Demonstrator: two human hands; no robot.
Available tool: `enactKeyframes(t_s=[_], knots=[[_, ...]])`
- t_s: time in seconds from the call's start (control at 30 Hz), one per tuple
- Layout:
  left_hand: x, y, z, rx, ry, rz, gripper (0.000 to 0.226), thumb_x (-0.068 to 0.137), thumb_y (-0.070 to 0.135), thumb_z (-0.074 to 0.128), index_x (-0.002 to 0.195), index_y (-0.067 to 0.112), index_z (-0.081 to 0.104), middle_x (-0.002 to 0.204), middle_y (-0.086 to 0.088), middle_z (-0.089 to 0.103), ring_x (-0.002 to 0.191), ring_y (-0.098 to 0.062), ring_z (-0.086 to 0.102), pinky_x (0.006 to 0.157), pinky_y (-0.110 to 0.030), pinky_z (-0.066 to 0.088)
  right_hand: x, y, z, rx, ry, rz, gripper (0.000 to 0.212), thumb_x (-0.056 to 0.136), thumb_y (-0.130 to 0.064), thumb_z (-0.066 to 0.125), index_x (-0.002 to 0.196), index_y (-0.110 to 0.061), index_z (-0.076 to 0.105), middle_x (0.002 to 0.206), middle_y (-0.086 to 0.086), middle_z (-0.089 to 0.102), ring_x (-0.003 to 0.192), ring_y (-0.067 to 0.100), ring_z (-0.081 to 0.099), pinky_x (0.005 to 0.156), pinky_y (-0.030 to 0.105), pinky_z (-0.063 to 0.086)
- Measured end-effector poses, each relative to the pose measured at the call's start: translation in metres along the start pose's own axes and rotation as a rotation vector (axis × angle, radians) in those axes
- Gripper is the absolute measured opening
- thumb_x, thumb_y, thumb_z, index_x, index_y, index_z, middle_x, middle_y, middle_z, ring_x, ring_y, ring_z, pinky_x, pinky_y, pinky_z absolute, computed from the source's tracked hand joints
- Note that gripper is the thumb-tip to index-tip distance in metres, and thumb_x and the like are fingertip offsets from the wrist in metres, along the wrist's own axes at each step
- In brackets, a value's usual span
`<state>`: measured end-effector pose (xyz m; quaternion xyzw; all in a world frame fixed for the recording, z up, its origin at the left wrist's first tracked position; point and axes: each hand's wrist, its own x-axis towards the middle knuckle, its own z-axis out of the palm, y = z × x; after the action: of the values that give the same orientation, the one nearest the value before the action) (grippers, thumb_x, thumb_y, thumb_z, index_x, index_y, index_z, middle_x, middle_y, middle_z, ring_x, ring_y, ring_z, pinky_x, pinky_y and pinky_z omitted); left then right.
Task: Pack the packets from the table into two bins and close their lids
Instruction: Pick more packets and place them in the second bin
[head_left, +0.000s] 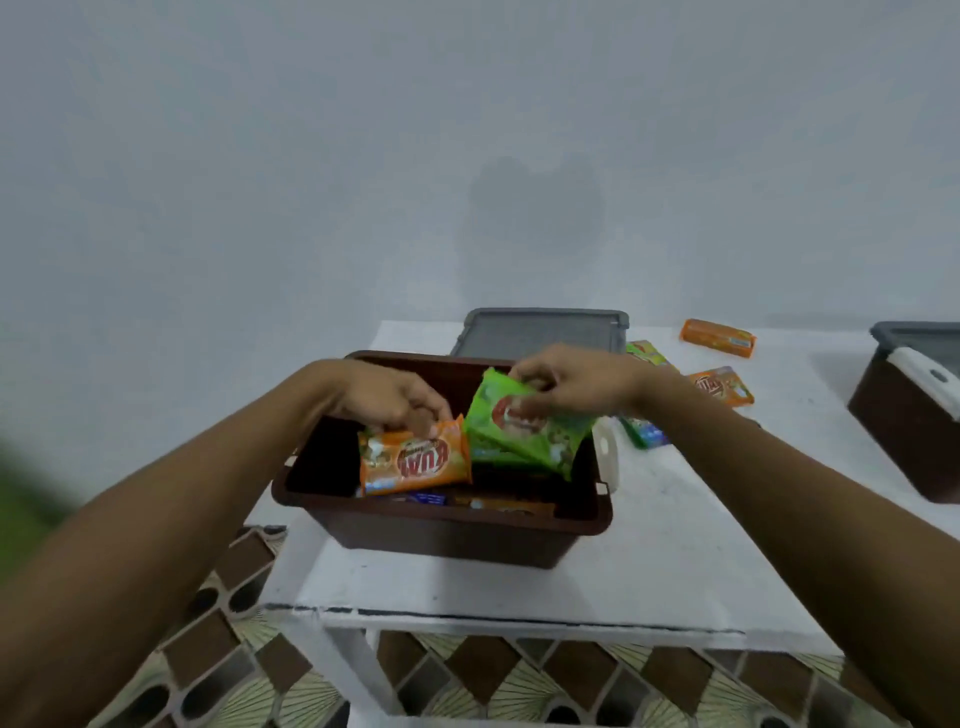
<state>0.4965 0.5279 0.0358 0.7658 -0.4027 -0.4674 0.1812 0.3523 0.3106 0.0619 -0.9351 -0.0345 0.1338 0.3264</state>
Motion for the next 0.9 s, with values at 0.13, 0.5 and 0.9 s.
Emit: enactKeyframes(t_s=[0.13,0.5,0.9], knots=[[0.003,-0.022,0.019,0.213,-0.072,-0.067,0.019,0.097,0.012,0.055,0.113,0.012,0.065,0.1,-0.01,0.066,0.078,-0.018,0.059,0.063,-0.03,0.048,0.024,-0.006,0.043,-0.418,-0.294,0.031,0.025,0.095,-0.028,0.058,0.118,-0.019,0.062,0.107,0.0,0.064,0.095,0.022,0.062,0.085,0.038,0.052],[0.002,-0.025,0.024,0.697,-0.102,-0.097,0.034,0.099,0.031,0.048,0.132,0.033,0.058,0.129,0.01,0.059,0.114,-0.014,0.054,0.101,-0.033,0.043,0.021,-0.006,0.066,-0.604,-0.44,0.06,0.038,0.101,-0.023,0.045,0.138,-0.024,0.051,0.13,0.002,0.056,0.113,0.019,0.052,0.092,0.032,0.04],[0.023,0.029,0.018,0.196,0.188,0.283,0.03,0.098,0.022,0.055,0.126,0.015,0.061,0.107,-0.001,0.07,0.093,-0.011,0.069,0.083,-0.027,0.055,-0.024,0.017,0.02,-0.286,0.167,-0.141,0.021,0.097,-0.014,0.052,0.107,-0.018,0.069,0.103,-0.006,0.069,0.093,0.004,0.06,0.083,0.021,0.049]])
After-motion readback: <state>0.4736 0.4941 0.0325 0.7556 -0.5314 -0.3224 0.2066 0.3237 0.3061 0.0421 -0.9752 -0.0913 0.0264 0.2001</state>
